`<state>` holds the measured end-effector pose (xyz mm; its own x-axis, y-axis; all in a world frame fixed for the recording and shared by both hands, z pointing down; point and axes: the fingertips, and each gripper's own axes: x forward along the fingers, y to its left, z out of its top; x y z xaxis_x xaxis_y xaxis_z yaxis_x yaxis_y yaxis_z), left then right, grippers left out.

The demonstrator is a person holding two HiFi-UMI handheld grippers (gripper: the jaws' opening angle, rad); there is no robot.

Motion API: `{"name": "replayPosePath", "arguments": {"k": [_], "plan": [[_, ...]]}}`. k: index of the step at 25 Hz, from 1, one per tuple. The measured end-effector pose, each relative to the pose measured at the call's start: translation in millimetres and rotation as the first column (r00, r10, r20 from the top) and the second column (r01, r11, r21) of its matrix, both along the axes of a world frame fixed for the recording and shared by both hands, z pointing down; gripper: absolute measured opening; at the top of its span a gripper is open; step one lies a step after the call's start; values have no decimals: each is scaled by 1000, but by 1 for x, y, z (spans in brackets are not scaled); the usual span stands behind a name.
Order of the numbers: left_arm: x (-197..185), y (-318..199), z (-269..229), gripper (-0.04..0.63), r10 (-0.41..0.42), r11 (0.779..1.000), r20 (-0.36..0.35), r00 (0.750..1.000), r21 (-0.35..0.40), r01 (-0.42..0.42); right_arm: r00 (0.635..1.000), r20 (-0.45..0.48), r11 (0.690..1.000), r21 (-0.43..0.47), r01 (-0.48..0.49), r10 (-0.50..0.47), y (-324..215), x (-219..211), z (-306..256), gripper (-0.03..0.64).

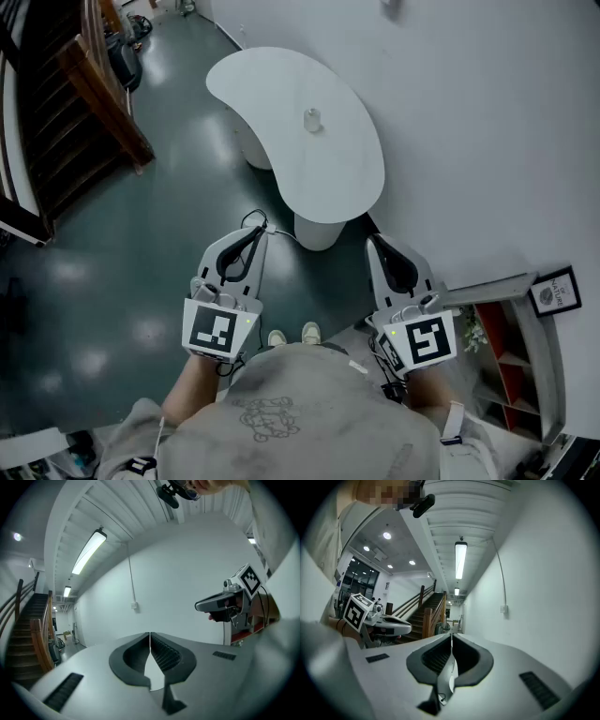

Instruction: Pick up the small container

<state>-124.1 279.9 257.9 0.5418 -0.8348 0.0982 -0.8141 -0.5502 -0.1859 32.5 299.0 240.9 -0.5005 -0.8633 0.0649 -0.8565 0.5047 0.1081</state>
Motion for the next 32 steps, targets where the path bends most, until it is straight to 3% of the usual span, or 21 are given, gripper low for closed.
{"name": "replayPosePath", "arguments": {"k": [3,21,32], "plan": [[2,-2,-2,18,0,1000,0,1000,0,0,998,55,1000,-19,24,-23,1,-1,-5,32],[34,-29,4,18,-23,1000,15,1000,-4,23,998,41,998,-48,42,-40,-29,32,15,34],[68,-38,10,18,-53,999,35,998,2,53,996,76,997,-60,45,-41,-43,74,31,34]]}}
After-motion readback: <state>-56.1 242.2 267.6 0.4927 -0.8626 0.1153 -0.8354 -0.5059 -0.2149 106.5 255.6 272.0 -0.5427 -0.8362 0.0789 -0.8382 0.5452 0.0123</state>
